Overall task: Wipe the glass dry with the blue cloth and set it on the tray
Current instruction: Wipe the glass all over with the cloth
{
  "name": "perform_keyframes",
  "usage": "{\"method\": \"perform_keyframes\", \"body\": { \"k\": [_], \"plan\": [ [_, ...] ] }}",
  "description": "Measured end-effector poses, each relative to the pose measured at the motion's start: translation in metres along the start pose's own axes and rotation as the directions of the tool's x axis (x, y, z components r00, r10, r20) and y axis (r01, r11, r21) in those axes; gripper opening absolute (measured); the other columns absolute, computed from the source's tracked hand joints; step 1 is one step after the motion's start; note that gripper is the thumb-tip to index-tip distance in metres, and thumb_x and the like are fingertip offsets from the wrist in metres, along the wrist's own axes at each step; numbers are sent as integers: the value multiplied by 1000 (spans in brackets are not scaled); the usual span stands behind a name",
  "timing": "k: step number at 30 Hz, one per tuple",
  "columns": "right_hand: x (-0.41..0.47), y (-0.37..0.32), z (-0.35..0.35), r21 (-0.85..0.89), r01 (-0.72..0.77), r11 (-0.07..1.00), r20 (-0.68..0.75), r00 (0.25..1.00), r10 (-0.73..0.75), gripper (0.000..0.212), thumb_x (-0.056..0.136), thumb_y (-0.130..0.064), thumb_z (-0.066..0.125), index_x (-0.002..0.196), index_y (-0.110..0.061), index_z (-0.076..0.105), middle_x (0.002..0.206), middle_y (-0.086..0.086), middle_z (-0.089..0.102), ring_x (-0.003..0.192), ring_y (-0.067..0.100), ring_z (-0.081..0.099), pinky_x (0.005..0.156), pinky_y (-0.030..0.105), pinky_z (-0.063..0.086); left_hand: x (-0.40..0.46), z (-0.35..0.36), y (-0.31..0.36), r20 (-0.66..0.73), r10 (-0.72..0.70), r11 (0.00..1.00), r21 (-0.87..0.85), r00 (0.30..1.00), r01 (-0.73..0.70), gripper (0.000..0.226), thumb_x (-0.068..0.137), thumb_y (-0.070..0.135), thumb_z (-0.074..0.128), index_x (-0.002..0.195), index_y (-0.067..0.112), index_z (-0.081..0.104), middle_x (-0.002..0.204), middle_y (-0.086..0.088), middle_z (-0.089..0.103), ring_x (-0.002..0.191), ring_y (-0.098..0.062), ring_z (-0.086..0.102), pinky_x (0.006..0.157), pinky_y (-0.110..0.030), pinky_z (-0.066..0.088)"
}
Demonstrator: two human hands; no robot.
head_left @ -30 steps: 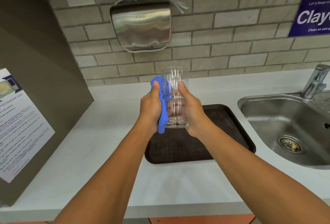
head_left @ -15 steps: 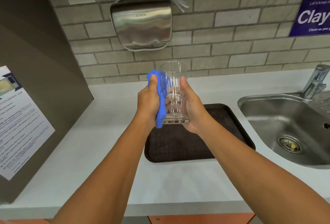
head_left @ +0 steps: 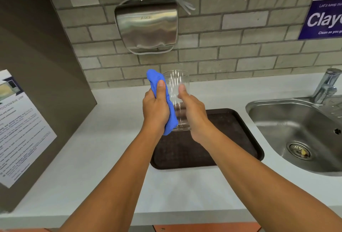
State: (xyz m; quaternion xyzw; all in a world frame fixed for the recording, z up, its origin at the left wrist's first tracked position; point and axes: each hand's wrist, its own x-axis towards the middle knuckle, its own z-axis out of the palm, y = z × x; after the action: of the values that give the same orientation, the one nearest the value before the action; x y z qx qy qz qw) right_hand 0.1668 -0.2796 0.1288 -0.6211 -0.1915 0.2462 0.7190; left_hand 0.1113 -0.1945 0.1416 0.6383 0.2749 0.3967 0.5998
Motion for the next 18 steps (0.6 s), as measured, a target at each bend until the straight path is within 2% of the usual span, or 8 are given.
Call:
{"method": "perform_keyframes", "body": {
  "k": [3, 6, 8, 11, 13, 15, 17, 18],
  "plan": [
    [-2, -1, 4, -3, 16, 1000, -15, 1000, -16, 64, 80, -67, 66, 121, -19, 60, 89, -2, 70, 55, -1, 68, 61, 23, 52, -3, 2, -3, -30, 48, 999, 24, 998, -47, 53, 93, 60, 42, 99, 11, 60, 82, -4, 60, 69, -17, 60, 71, -36, 54],
    [-3, 0, 4, 21, 36, 999, -43, 998, -35, 60, 82, -64, 66, 121, -20, 59, 87, -1, 70, 54, -1, 68, 49, 14, 51, -6, 3, -2, -32, 58, 998, 39, 998, -56, 47, 92, 60, 42, 91, 16, 58, 95, -12, 63, 77, -20, 63, 77, -41, 55],
    [-4, 1, 5, 35, 66, 997, -62, 996, -63, 59, 82, -65, 66, 123, -23, 56, 92, 2, 69, 55, 0, 68, 49, 13, 50, -8, 4, 2, -28, 61, 997, 56, 998, -60, 39, 93, 58, 43, 81, 23, 55, 103, -16, 62, 77, -17, 63, 76, -39, 55],
    [-2, 3, 5, 44, 107, 993, -73, 992, -103, 57, 83, -65, 65, 123, -25, 56, 94, 6, 69, 66, 7, 69, 57, 19, 55, -12, 7, 5, -35, 126, 987, 108, 991, -122, 33, 95, 55, 44, 78, 27, 52, 102, -9, 57, 68, -2, 59, 63, -25, 49],
    [-2, 0, 4, 48, 110, 993, -54, 993, -108, 56, 85, -64, 64, 122, -23, 60, 100, 10, 72, 78, 13, 73, 63, 23, 58, -16, 9, 6, -22, 280, 942, 202, 960, -270, 25, 96, 52, 42, 92, 31, 54, 101, 2, 50, 73, 9, 57, 62, -16, 49],
    [-2, -1, 3, 71, 122, 990, -37, 992, -119, 53, 85, -64, 64, 117, -21, 64, 95, 8, 74, 75, 11, 73, 62, 23, 59, -16, 8, 7, 19, 401, 885, 249, 916, -393, 24, 97, 51, 41, 108, 35, 55, 101, 8, 44, 80, 9, 55, 65, -7, 46],
    [-2, -2, 2, 112, 114, 987, -18, 993, -113, 50, 82, -64, 66, 109, -21, 67, 79, 1, 71, 69, 13, 69, 63, 26, 58, -12, 5, 9, 34, 387, 900, 201, 921, -386, 23, 96, 51, 42, 99, 34, 57, 98, 8, 47, 78, 6, 56, 66, -6, 42],
    [-2, -2, 1, 143, 94, 985, 0, 995, -95, 49, 81, -64, 67, 106, -22, 68, 76, 0, 68, 69, 15, 67, 65, 29, 57, -8, 3, 8, 28, 319, 937, 142, 947, -320, 25, 95, 52, 44, 93, 32, 58, 98, 5, 53, 77, 4, 58, 68, -8, 44]
  ]
}}
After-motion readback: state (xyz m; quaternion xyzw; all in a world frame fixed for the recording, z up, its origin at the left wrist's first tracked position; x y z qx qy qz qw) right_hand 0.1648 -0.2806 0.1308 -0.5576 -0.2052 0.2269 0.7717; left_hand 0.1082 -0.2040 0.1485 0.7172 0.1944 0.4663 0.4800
